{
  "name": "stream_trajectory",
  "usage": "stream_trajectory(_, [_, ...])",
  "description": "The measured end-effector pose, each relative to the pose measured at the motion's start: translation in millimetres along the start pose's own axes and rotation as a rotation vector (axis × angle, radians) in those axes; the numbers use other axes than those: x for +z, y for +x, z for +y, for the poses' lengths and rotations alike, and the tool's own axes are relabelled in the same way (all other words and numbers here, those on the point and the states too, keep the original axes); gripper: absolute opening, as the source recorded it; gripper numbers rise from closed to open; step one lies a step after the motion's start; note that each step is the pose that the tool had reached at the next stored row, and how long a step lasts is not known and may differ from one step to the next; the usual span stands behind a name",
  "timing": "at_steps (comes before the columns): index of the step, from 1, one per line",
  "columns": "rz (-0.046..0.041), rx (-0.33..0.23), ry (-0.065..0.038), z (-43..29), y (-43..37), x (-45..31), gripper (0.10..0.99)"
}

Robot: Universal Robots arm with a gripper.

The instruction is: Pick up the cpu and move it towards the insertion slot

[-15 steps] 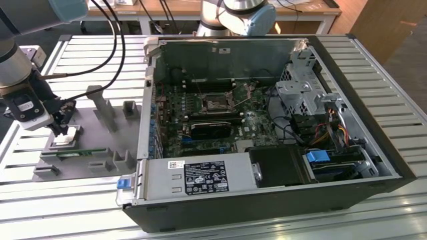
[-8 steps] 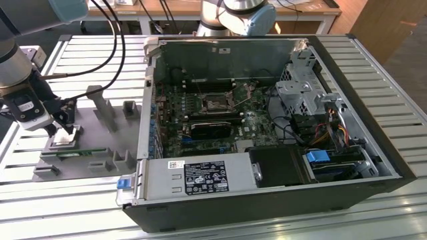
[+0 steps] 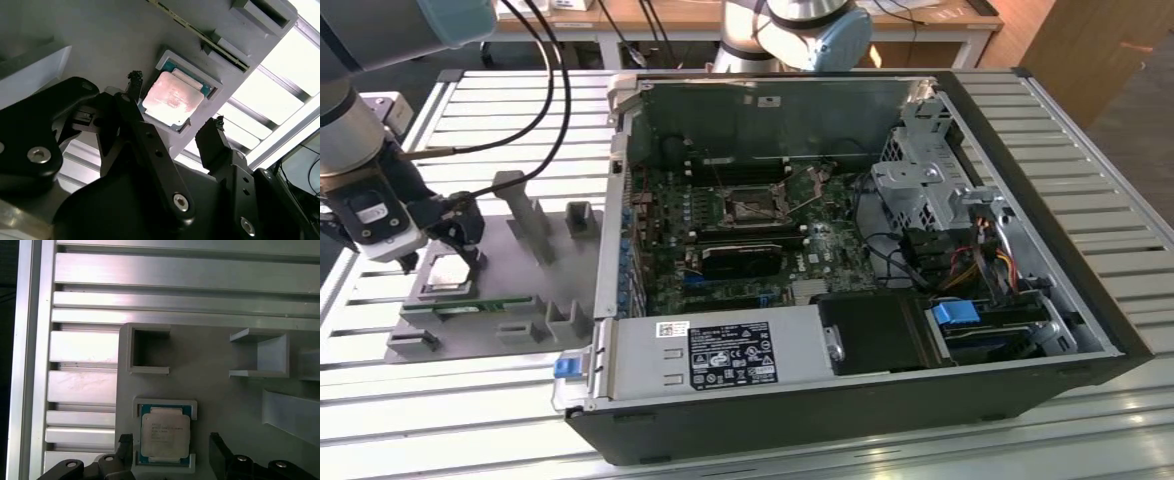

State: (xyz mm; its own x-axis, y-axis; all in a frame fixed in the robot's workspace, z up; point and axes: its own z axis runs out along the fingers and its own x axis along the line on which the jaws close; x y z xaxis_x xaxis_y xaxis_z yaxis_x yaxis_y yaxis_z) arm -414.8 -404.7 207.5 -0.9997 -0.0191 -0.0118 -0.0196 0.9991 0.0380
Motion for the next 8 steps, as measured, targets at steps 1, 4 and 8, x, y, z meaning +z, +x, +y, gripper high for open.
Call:
stream_trajectory(1, [-0.0003, 0.0, 0.0, 0.0, 0.0, 0.6, 0.706])
stream_trajectory(4, [0.0, 0.0, 0.0, -0.2, 0.1, 4.6, 0.706])
stream_trajectory(8, [0.0, 0.0, -0.001, -0.4, 0.3, 11.8, 0.706])
